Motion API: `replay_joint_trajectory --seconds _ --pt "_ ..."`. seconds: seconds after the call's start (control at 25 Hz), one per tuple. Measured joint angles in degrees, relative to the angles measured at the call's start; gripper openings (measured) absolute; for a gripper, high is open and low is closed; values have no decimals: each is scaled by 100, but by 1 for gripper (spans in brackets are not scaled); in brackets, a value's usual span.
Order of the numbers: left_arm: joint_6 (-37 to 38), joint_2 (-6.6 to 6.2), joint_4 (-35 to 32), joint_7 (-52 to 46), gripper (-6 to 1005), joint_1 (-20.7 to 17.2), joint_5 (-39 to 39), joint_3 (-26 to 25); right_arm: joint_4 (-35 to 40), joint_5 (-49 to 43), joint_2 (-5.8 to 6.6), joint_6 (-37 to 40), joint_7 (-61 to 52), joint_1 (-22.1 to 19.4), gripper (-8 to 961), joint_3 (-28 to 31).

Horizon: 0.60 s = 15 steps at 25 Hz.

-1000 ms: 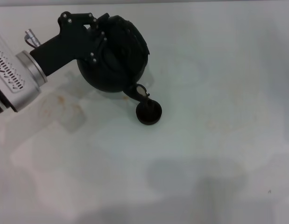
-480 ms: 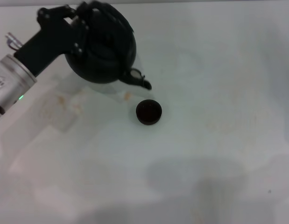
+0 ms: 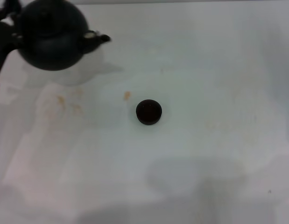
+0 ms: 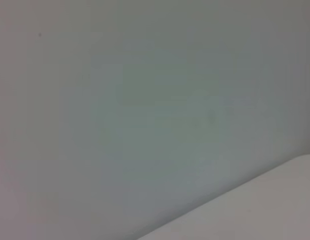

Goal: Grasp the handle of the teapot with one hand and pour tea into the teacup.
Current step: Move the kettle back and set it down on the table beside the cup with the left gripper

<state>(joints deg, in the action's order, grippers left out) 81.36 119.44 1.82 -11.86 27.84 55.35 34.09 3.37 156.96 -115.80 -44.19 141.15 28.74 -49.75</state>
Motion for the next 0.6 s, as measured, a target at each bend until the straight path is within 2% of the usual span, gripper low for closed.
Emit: replay_joint_trajectory --seconds 0.12,0.36,0.6 --pt "2 5 39 -325 105 -188 -294 0 24 1 8 -1 0 -10 825 0" --pt "3 6 267 -433 105 -419 -376 -3 50 1 29 10 0 -16 825 0" --pt "-44 9 676 -431 106 -449 -435 -202 107 1 38 38 3 -18 825 0"
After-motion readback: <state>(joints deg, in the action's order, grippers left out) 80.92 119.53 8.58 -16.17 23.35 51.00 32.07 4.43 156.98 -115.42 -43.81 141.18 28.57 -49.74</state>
